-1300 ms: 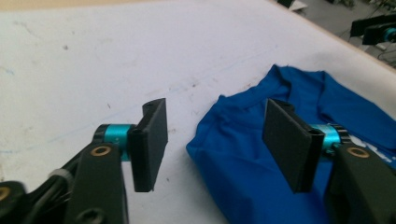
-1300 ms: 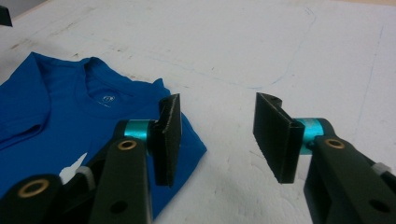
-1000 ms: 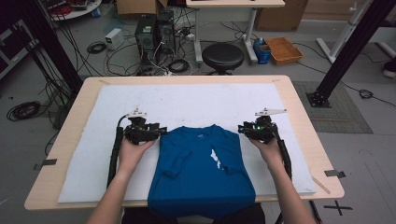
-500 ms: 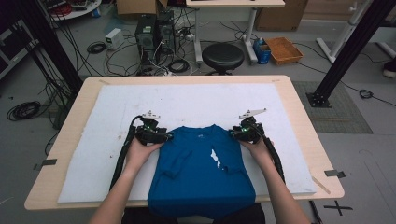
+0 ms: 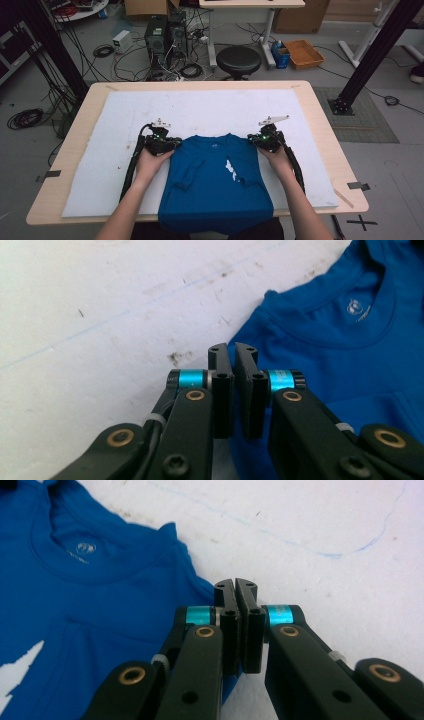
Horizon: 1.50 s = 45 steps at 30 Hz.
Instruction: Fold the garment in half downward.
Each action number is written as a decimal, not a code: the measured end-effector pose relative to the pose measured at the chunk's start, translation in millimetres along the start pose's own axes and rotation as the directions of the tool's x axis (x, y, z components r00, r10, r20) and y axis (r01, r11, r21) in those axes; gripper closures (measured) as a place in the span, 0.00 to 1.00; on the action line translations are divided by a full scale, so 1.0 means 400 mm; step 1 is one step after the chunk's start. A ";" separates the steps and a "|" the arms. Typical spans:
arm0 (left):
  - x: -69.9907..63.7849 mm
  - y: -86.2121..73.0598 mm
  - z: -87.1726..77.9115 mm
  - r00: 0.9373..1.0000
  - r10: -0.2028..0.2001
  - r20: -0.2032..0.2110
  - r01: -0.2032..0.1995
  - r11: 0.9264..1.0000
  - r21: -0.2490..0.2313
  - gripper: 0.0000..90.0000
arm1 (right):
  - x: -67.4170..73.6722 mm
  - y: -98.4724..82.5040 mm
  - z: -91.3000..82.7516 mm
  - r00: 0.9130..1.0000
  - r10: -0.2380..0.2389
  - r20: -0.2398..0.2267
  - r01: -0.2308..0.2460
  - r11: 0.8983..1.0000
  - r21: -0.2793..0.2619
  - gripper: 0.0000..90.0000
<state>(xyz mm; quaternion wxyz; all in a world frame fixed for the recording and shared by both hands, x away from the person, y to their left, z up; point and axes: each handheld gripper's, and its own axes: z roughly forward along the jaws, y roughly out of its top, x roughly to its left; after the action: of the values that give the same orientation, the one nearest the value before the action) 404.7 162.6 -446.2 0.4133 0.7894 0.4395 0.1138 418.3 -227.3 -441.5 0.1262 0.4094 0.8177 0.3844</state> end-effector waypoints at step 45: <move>-0.044 0.043 -0.151 0.961 0.255 0.111 -0.221 0.943 -0.250 0.96 | 0.007 0.023 -0.139 0.989 -0.014 -0.146 -0.025 0.964 -0.264 0.99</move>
<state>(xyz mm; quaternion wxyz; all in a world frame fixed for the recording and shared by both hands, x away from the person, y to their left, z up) 371.9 177.5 -391.9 0.5173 0.7881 0.2937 0.1581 392.7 -250.8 -396.8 0.1182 0.3617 0.7648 0.5198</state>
